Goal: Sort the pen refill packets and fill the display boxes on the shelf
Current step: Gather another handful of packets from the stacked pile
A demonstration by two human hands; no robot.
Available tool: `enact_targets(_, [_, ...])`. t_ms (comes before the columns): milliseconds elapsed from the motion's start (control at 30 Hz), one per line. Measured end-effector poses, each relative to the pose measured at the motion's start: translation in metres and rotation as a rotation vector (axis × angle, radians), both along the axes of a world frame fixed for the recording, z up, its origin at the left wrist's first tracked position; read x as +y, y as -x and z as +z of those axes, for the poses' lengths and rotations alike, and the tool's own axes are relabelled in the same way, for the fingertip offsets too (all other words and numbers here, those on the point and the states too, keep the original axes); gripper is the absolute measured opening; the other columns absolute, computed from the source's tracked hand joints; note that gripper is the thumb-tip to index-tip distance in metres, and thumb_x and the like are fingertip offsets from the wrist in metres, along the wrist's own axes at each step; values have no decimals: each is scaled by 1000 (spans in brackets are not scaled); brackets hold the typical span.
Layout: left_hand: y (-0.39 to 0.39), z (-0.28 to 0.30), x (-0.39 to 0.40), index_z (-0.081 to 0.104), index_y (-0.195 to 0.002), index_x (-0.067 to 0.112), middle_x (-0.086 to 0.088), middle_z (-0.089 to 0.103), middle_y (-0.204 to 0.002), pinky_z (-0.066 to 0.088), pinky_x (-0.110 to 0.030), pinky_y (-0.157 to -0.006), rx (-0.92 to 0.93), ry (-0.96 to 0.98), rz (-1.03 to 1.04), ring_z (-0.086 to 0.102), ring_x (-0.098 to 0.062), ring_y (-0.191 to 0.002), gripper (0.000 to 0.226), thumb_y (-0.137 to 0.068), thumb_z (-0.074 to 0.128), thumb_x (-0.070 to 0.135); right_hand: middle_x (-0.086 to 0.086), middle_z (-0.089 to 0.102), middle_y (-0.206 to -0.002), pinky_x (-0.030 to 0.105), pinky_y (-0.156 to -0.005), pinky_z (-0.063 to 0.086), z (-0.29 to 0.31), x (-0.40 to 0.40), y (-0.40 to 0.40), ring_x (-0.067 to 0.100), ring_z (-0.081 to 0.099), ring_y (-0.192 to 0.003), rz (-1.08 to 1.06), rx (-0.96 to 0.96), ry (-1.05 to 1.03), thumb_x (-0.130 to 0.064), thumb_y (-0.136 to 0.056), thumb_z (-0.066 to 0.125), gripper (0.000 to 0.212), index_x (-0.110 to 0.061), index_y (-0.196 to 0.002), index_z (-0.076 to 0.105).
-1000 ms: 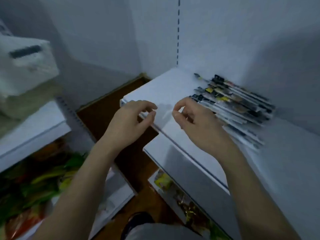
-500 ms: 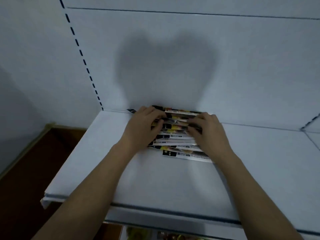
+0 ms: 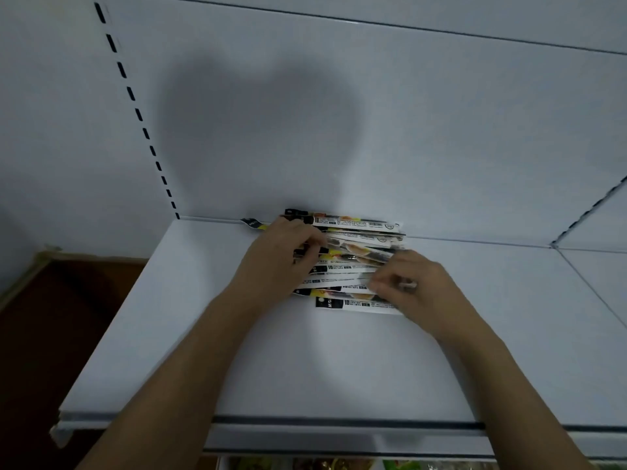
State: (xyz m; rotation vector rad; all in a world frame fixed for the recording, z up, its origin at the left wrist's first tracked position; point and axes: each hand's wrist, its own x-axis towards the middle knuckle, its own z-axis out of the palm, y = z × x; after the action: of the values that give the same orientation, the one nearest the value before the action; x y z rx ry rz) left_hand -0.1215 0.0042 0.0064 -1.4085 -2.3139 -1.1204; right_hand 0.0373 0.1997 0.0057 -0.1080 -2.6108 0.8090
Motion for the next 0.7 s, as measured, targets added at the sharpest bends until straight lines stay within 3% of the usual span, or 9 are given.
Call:
enact_targets(100, [-1,1,1,72,-100,20,8,67,-93,42,-25,-79,26,12,-11,55,-14,-91,22,-92,52,25,-23,62,-97,11,-84,39,-7,4,-1,0,52,-102,14,-103,1,-36,-77,82,20,-28,-95,76])
enact_targets(167, [-4,1,2,72,-100,20,9,68,-93,42,-24,-78,47,5,-38,56,-14,-88,24,-92,50,27,-21,63,-96,10,-83,39,-8,3,1,0,52,-101,24,-104,8,-34,-78,81,17,-28,-93,77])
enact_targets(233, [-9,3,3,72,-99,19,10,69,-96,43,-26,-78,74,9,-56,57,-14,-87,24,-92,50,27,-19,63,-89,13,-78,41,-8,-1,3,2,56,-94,39,-75,32,-26,-80,80,8,-27,-87,76])
enact_targets(333, [-16,11,5,72,-99,16,5,70,-95,45,-34,-75,168,36,-59,57,-17,-84,23,-94,52,26,-16,62,-82,17,-72,42,-5,-5,4,5,57,-87,15,-4,70,-19,-81,79,9,-26,-79,73])
enact_targets(467, [-30,20,6,72,-112,19,2,70,-99,46,-37,-77,363,138,-50,60,-21,-89,38,-95,53,47,-34,59,-82,12,-72,42,-1,-5,2,-6,57,-82,-29,156,71,-17,-86,74,6,-22,-90,73])
enact_targets(533, [-35,18,4,72,-112,22,4,71,-96,43,-36,-77,437,203,-54,62,-22,-88,43,-94,50,54,-31,61,-84,10,-73,42,2,-10,2,-10,57,-81,23,179,81,-19,-89,70,8,-20,-95,74])
enact_targets(633, [-36,14,0,76,-104,22,6,72,-82,37,-34,-71,540,199,-24,63,-24,-77,33,-97,49,40,-21,66,-89,11,-74,42,11,-17,-2,-4,60,-83,82,199,200,-24,-94,64,11,-21,-100,73])
enact_targets(700, [-34,10,-8,77,-105,20,6,72,-77,32,-32,-71,537,136,49,61,-23,-73,31,-97,50,32,-16,68,-89,11,-70,42,19,-9,-7,0,61,-82,7,205,352,-29,-99,55,15,-26,-96,69])
